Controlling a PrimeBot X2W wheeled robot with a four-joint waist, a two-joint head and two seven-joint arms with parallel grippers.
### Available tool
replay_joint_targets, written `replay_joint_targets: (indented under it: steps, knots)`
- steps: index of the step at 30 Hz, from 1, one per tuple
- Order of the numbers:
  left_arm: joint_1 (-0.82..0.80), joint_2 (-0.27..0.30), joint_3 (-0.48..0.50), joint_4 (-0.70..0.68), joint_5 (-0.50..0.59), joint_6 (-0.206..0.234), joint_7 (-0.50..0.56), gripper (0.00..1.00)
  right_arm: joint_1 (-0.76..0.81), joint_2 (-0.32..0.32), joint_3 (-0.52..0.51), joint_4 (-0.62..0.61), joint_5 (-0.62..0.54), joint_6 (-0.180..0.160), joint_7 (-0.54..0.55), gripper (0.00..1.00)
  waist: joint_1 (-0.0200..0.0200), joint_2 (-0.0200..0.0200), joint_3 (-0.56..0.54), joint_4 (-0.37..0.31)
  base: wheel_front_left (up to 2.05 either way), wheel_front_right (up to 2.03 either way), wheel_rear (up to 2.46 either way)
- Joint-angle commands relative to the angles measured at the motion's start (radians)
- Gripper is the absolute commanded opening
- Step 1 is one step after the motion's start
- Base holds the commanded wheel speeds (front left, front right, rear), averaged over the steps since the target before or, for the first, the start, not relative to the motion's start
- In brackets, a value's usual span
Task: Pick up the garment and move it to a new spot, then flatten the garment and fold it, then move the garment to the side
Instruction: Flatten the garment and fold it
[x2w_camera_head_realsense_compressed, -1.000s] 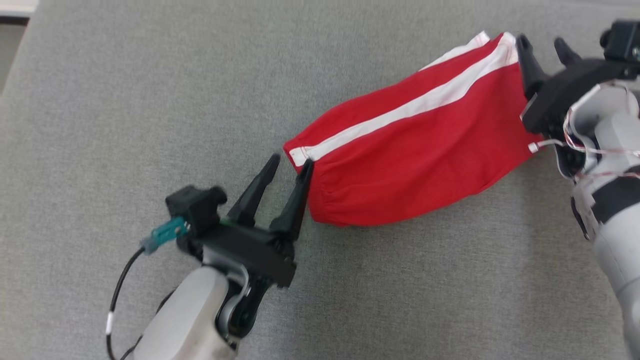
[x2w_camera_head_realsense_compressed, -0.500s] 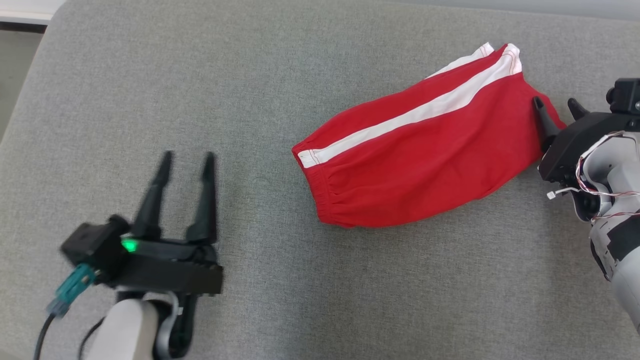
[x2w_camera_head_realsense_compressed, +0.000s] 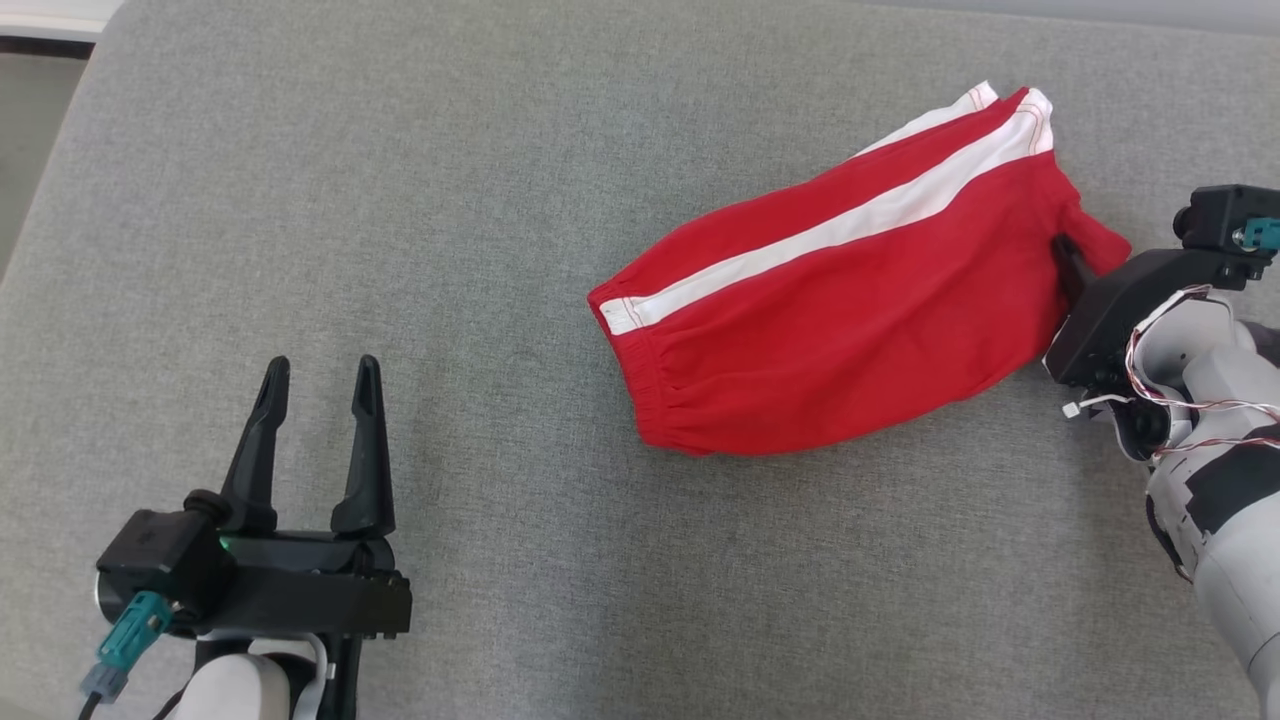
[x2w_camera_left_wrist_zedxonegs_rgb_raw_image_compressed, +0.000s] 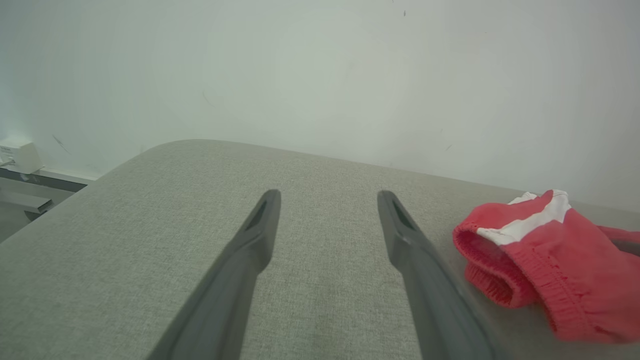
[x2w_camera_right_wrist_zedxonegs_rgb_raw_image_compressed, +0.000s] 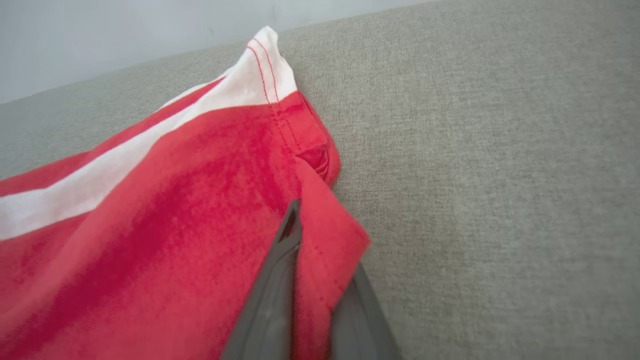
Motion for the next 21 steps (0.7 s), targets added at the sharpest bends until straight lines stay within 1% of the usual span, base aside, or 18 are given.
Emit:
replay_joint_targets:
  steps: [1,6,11,17,21]
  knots:
    - [0.009,0.0,0.005,0.002,0.003,-0.005,0.0,1.0,0.028,0.004,0.003,0.005,0.01,-0.003,0.004,0.0,0.0,0.0,-0.007,-0.005,0.0,0.0,0.0]
    - [0.033,-0.002,0.032,0.026,0.005,-0.013,0.0,1.0,0.069,0.013,0.008,-0.034,0.075,-0.003,-0.037,0.0,0.0,0.0,-0.059,-0.043,0.0,0.0,0.0]
    - [0.061,-0.002,0.036,0.032,0.019,-0.015,0.0,1.0,0.134,-0.003,0.015,-0.087,0.132,-0.003,-0.062,0.0,0.0,0.0,-0.104,-0.084,0.0,0.0,0.0]
    - [0.101,-0.002,0.063,0.032,0.034,-0.019,0.0,1.0,0.26,-0.066,0.03,-0.177,0.206,-0.003,-0.098,0.0,0.0,0.0,-0.146,-0.143,0.0,0.0,0.0]
    - [0.117,-0.002,0.079,0.031,0.044,-0.022,0.0,1.0,0.337,-0.113,0.021,-0.212,0.253,-0.003,-0.123,0.0,0.0,0.0,-0.161,-0.17,0.0,0.0,0.0]
